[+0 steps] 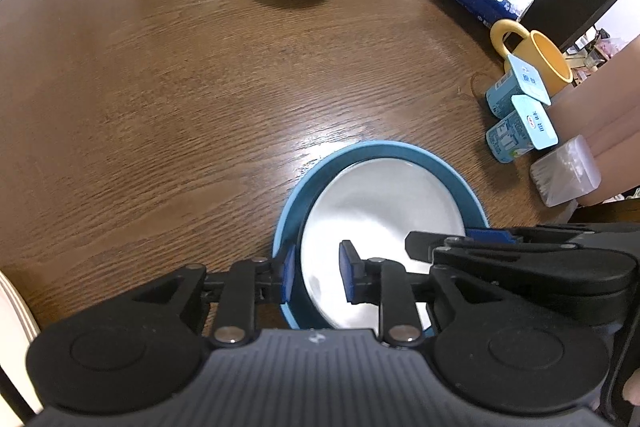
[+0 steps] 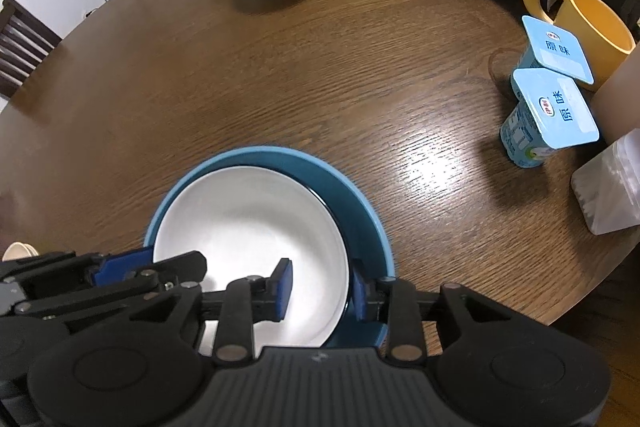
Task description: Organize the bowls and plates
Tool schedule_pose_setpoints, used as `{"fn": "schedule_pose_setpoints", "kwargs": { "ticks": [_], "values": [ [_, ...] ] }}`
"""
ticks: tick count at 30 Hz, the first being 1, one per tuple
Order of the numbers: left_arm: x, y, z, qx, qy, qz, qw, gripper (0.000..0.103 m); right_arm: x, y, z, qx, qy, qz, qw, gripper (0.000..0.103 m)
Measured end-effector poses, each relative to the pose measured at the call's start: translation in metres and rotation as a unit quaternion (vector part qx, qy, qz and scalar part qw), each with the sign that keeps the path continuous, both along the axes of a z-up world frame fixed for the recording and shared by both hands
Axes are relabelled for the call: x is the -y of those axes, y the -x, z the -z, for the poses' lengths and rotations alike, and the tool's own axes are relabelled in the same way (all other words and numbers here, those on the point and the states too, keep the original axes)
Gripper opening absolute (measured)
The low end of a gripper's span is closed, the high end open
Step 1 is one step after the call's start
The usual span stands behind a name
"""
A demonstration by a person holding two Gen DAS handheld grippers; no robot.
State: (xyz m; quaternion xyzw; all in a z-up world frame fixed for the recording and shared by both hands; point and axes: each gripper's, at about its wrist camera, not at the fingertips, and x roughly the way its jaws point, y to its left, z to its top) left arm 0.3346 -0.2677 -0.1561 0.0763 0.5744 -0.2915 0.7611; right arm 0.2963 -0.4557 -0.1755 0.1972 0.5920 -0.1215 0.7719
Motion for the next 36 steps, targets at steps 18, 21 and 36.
{"fn": "schedule_pose_setpoints", "kwargs": {
  "ticks": [18,21,36],
  "values": [
    [-0.033,-0.004,-0.049,0.056,0.06,-0.042,0.9958,0.095,0.018,0.016,-0.046,0.086,0.005,0.032,0.996,0.068],
    [-0.042,-0.003,-0.058,0.073,0.064,-0.05,0.994,0.1,0.018,0.017,-0.054,0.102,0.006,0.034,0.994,0.081],
    [-0.088,0.013,-0.09,0.171,0.096,-0.105,0.975,0.103,0.006,0.038,-0.076,0.166,0.022,0.024,0.986,0.103]
  ]
}}
